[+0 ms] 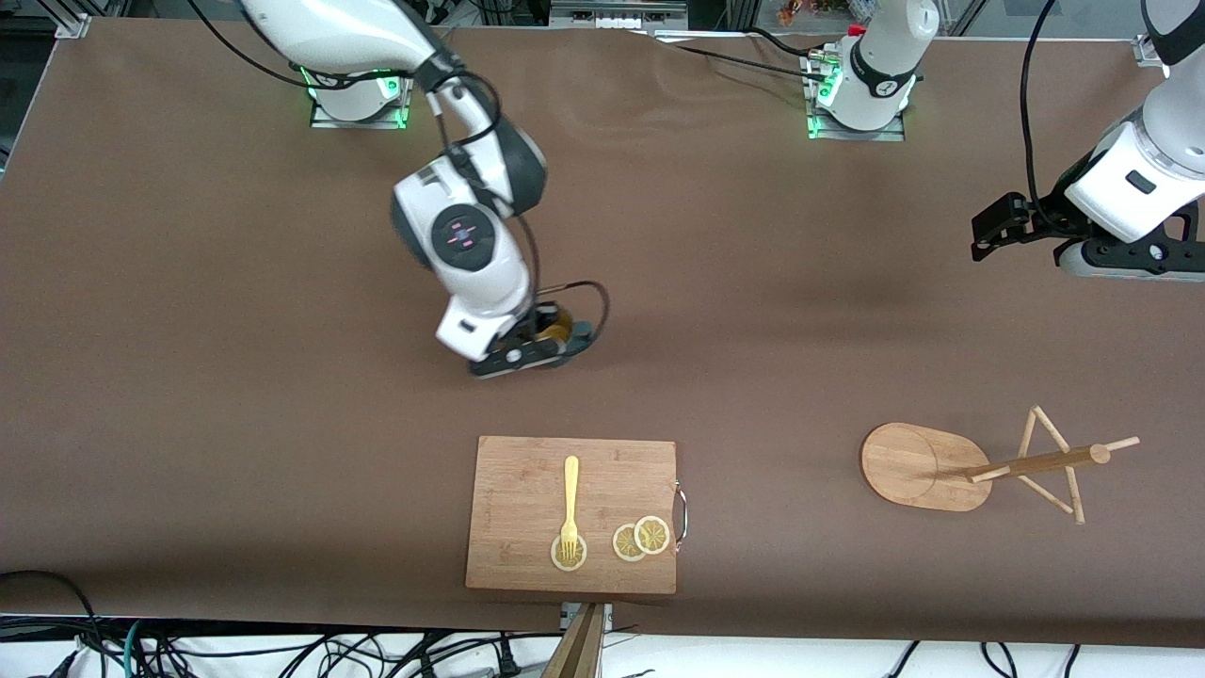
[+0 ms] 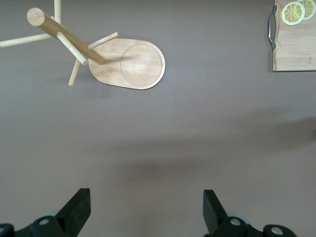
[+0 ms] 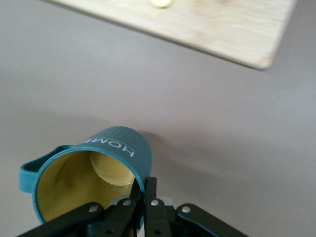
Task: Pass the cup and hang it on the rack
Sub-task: 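Grasp the teal mug rim with the right gripper and carry it toward the table middle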
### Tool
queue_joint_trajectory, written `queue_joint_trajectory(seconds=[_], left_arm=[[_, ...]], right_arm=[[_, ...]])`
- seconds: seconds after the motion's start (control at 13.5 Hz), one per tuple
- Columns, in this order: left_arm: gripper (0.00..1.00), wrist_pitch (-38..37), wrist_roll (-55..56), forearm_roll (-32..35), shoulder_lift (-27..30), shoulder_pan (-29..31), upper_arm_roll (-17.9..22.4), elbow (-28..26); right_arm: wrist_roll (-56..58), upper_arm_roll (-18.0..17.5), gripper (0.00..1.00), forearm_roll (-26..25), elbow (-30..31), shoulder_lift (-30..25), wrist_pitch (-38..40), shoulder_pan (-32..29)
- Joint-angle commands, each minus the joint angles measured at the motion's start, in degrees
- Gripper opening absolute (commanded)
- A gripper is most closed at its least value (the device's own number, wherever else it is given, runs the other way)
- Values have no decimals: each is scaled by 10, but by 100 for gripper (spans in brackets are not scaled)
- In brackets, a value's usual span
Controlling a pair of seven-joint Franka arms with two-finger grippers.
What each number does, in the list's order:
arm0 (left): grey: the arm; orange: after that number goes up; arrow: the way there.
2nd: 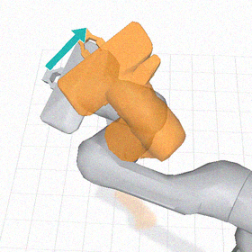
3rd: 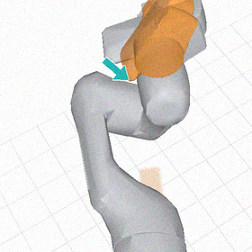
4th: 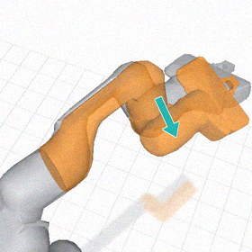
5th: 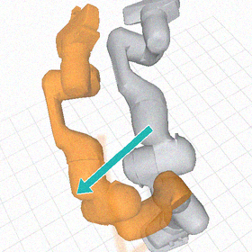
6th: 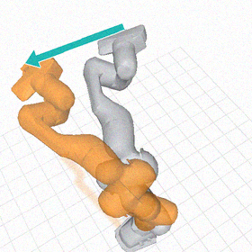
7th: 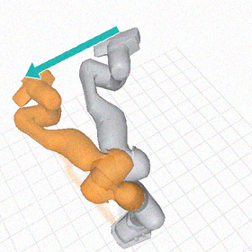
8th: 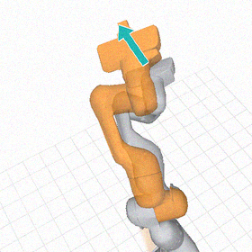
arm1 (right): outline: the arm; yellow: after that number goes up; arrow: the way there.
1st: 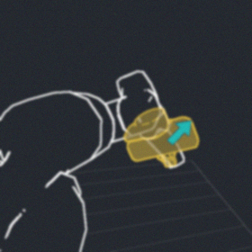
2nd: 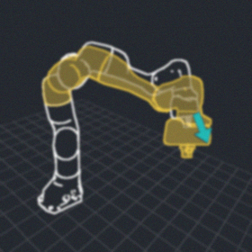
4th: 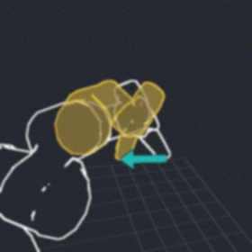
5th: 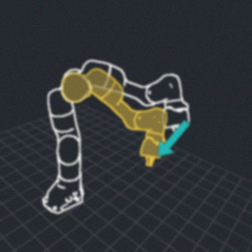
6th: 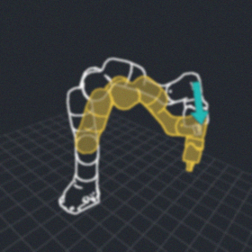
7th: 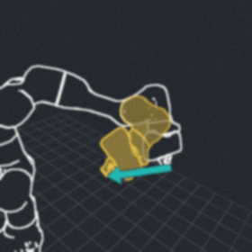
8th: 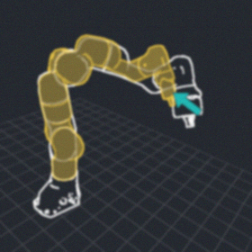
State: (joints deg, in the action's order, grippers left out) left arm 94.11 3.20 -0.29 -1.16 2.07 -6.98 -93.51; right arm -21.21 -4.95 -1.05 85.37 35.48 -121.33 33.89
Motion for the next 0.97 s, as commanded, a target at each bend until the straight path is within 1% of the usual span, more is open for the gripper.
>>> queue_joint_trajectory(seconds=[0.0, 0.15, 0.37, 0.67, 0.74, 0.89], left_arm=[[100, -2, -9, 8, 11, 8, -8, -11], [100, -2, -10, 8, 8, 8, -8, -11], [100, -2, -10, 8, 7, 8, -8, -10], [100, -2, -13, 5, 2, 8, -8, -10], [100, -7, -26, 5, 1, 6, -8, -10], [100, -25, -62, 5, -7, 1, -8, -6]], right_arm=[[-44, 7, 3, -1, -54, 46, -12, 50], [-94, 7, 3, -1, -66, 68, -43, 91], [-126, 7, 4, -2, -69, 91, -70, 136], [-149, 9, 4, -5, -100, 116, -73, 177], [-158, 13, 4, -7, -106, 124, -73, 190], [-171, 13, 6, -8, -112, 133, -73, 195]])
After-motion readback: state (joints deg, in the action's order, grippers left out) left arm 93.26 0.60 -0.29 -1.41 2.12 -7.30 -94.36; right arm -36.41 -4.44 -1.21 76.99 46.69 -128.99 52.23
